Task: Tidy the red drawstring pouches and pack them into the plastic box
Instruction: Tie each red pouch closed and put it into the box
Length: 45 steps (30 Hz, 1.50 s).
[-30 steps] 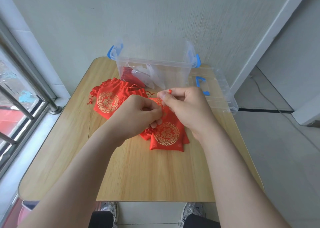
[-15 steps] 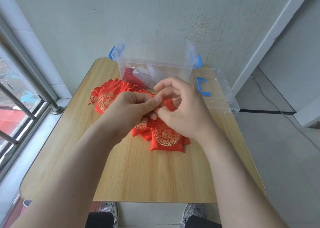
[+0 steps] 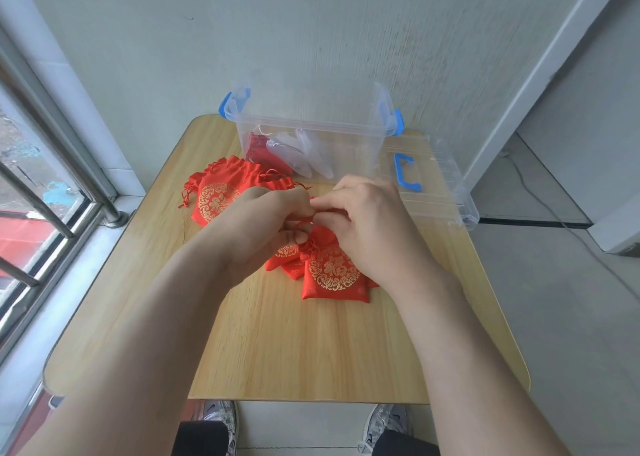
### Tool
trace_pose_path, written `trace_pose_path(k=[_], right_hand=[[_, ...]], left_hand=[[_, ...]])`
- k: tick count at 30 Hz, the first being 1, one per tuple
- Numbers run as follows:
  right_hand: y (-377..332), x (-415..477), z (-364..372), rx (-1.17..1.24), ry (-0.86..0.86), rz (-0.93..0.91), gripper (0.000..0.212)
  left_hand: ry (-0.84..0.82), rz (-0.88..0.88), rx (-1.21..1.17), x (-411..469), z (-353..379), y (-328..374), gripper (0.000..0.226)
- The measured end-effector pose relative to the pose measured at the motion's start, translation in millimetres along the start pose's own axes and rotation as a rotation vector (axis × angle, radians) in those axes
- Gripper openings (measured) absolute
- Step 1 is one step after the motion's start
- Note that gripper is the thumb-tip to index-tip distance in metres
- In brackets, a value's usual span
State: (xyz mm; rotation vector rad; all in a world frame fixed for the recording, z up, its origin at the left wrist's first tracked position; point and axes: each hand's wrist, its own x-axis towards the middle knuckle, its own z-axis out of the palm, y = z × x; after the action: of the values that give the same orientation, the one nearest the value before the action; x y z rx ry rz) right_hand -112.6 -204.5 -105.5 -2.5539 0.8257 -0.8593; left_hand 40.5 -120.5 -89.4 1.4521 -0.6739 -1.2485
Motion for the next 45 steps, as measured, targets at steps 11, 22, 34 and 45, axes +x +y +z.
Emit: trace_pose_path(k=[11,22,34,45], right_hand=[[-5.2,-0.5,0.9,-0.109,-0.092,0.146,0.019],[-8.7,4.2,-7.0,0.604,-0.179,0.557,0.024],[-6.2,5.9,-8.9,0.697,-0.116,0.67,0.026],[-3.1,2.5,-5.4,0.585,0.006,0.64,0.01]], left_hand=[[0.122,0.108,0.011,-2.1,-2.0,-0.5,0.039],[0.396,0.411,0.459,-4.7,0.7,-6.0,0.017],[0.214,0.467,0.585,-8.1,10.2,-3.9,0.018],[0.32,0.291,0.455,-3.0,7.4,-1.9,0.03]])
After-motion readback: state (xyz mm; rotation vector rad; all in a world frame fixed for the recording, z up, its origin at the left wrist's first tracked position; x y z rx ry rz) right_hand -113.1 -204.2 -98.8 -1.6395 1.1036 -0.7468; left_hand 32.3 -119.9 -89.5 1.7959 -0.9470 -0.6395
